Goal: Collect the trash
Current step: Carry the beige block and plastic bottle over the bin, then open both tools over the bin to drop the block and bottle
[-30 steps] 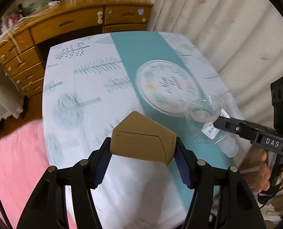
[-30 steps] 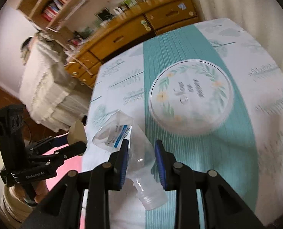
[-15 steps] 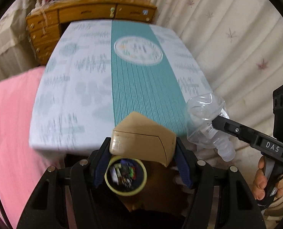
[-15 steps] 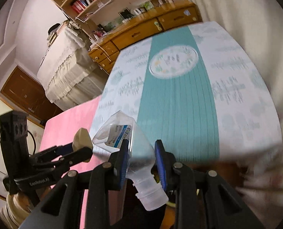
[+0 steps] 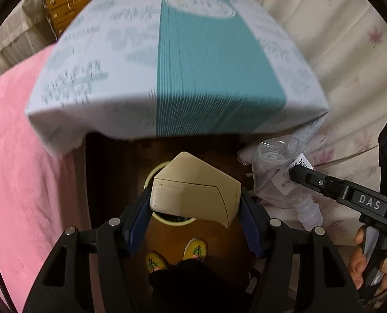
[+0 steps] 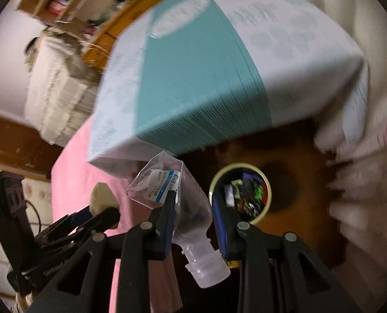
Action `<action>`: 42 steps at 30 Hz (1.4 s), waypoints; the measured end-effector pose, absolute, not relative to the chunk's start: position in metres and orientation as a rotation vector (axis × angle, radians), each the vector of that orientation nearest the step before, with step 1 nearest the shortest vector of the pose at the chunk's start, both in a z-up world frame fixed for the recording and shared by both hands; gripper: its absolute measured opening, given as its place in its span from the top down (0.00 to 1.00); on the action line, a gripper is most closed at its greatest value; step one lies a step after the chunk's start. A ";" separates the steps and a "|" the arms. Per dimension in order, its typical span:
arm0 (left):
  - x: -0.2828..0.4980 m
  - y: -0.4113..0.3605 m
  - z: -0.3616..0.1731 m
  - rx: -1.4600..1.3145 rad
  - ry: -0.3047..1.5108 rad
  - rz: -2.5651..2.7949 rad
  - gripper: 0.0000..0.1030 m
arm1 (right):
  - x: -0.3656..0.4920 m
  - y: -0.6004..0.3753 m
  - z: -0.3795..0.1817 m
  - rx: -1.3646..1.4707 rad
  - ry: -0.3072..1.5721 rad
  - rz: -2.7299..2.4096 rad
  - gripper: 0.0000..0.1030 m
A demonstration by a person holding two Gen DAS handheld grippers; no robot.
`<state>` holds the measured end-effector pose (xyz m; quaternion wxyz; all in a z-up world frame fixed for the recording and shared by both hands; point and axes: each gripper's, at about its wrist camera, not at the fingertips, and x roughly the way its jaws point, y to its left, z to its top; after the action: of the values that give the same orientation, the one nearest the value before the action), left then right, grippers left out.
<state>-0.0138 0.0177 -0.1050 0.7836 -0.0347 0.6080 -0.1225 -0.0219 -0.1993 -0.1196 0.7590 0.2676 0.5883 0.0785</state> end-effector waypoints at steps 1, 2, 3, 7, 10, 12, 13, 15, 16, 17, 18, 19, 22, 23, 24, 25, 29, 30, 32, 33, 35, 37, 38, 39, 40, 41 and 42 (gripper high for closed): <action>-0.016 0.019 -0.120 -0.073 1.322 -0.259 0.40 | -0.023 -0.198 -0.134 0.589 1.293 0.143 0.74; -0.017 0.021 -0.135 -0.068 1.330 -0.255 0.40 | -0.025 -0.196 -0.150 0.598 1.305 0.112 0.74; -0.017 0.022 -0.149 -0.066 1.338 -0.254 0.40 | -0.026 -0.195 -0.161 0.606 1.312 0.092 0.74; -0.017 0.023 -0.209 -0.037 1.370 -0.264 0.40 | -0.029 -0.189 -0.225 0.646 1.338 -0.004 0.74; -0.015 0.021 -0.256 -0.026 1.380 -0.272 0.40 | -0.028 -0.187 -0.275 0.692 1.350 -0.062 0.73; -0.012 0.019 -0.284 -0.021 1.387 -0.277 0.40 | -0.028 -0.184 -0.305 0.708 1.353 -0.094 0.73; -0.010 0.017 -0.301 -0.012 1.387 -0.280 0.40 | -0.028 -0.183 -0.320 0.712 1.358 -0.105 0.73; -0.006 0.015 -0.325 0.000 1.386 -0.282 0.40 | -0.026 -0.180 -0.348 0.717 1.361 -0.126 0.73; -0.004 0.014 -0.340 0.000 1.389 -0.286 0.40 | -0.025 -0.180 -0.361 0.723 1.362 -0.134 0.73; -0.002 0.013 -0.350 -0.001 1.394 -0.288 0.40 | -0.024 -0.179 -0.372 0.732 1.360 -0.142 0.73; 0.001 0.012 -0.365 0.001 1.404 -0.286 0.40 | -0.022 -0.180 -0.381 0.744 1.359 -0.149 0.73; 0.003 0.011 -0.374 0.005 1.412 -0.282 0.40 | -0.021 -0.181 -0.391 0.764 1.360 -0.151 0.72; 0.010 0.011 -0.399 0.008 1.437 -0.267 0.28 | -0.018 -0.183 -0.420 0.831 1.387 -0.148 0.71; 0.012 0.011 -0.407 0.001 1.451 -0.265 0.15 | -0.016 -0.183 -0.428 0.841 1.392 -0.148 0.68; 0.016 0.013 -0.412 -0.007 1.455 -0.265 0.12 | -0.015 -0.182 -0.434 0.839 1.389 -0.149 0.65; 0.018 0.015 -0.416 -0.014 1.455 -0.263 0.11 | -0.014 -0.181 -0.437 0.827 1.378 -0.152 0.59; 0.021 0.021 -0.426 -0.011 1.445 -0.235 0.11 | -0.008 -0.176 -0.442 0.772 1.345 -0.141 0.50; 0.021 0.023 -0.428 -0.010 1.443 -0.228 0.11 | -0.007 -0.174 -0.443 0.749 1.344 -0.139 0.50; 0.021 0.029 -0.426 -0.011 1.441 -0.211 0.11 | -0.006 -0.171 -0.442 0.697 1.341 -0.139 0.50; 0.020 0.031 -0.424 -0.014 1.439 -0.205 0.11 | -0.006 -0.170 -0.440 0.672 1.339 -0.137 0.50; 0.019 0.036 -0.421 -0.024 1.430 -0.195 0.11 | -0.006 -0.169 -0.435 0.633 1.335 -0.134 0.50; 0.019 0.038 -0.416 -0.022 1.415 -0.185 0.11 | -0.008 -0.170 -0.434 0.613 1.334 -0.137 0.50; 0.018 0.039 -0.413 -0.019 1.408 -0.183 0.11 | -0.009 -0.170 -0.432 0.606 1.334 -0.137 0.50; 0.017 0.039 -0.410 -0.013 1.399 -0.178 0.11 | -0.010 -0.170 -0.429 0.602 1.330 -0.137 0.50; 0.017 0.039 -0.406 -0.007 1.390 -0.174 0.11 | -0.011 -0.170 -0.428 0.600 1.326 -0.139 0.50; 0.016 0.038 -0.402 -0.002 1.385 -0.175 0.11 | -0.012 -0.170 -0.426 0.595 1.321 -0.139 0.50; 0.015 0.037 -0.398 -0.001 1.382 -0.174 0.11 | -0.012 -0.169 -0.422 0.590 1.316 -0.137 0.50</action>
<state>0.0154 0.0368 -0.3985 0.7672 -0.0006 0.6364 -0.0801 -0.0124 -0.1691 -0.4224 0.7490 0.2698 0.6019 -0.0628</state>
